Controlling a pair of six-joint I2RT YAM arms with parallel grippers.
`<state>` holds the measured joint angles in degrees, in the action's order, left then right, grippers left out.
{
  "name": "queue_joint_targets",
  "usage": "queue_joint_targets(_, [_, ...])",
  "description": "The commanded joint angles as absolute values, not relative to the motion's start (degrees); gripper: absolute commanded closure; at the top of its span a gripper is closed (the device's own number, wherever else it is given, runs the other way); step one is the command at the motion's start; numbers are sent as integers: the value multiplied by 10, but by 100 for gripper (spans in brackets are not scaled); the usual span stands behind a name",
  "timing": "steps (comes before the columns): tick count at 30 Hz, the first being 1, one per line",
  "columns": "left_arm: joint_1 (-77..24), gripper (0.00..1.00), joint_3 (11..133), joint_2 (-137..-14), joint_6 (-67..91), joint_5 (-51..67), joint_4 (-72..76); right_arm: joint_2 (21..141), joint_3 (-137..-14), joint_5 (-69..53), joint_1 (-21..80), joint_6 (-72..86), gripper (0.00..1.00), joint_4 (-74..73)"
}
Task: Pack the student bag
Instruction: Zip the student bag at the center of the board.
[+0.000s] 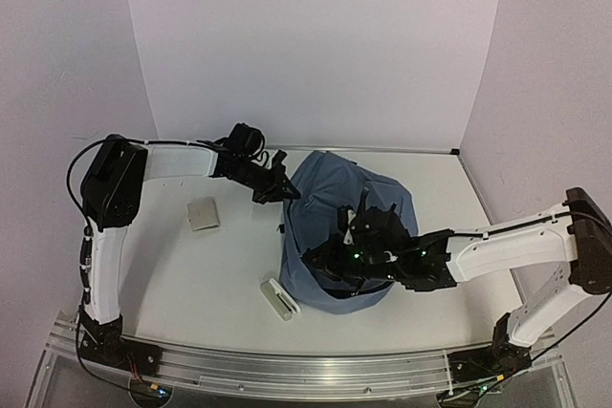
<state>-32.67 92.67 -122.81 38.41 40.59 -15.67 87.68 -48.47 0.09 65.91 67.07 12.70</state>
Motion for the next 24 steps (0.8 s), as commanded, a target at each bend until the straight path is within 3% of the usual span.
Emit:
queue_joint_targets(1, [-290,100,1002,-1241,331,388,-112,859,-478,-26,673,676,100,127])
queue_joint_targets(3, [-285,99,1025,-1257,321,384,-112,861,-475,-27,674,677,100,127])
queue_joint_targets(6, [-283,85,1076,-1279,310,370,-155,865,-474,-28,675,677,100,127])
queue_joint_targets(10, [-285,44,1056,-1235,299,326,-197,866,-476,-15,675,673,100,127])
queue_joint_targets(13, [-291,27,984,-1159,299,274,-215,870,-482,-4,675,668,100,127])
queue_joint_targets(24, [-393,21,705,-941,405,192,-228,904,-513,0,675,652,100,127])
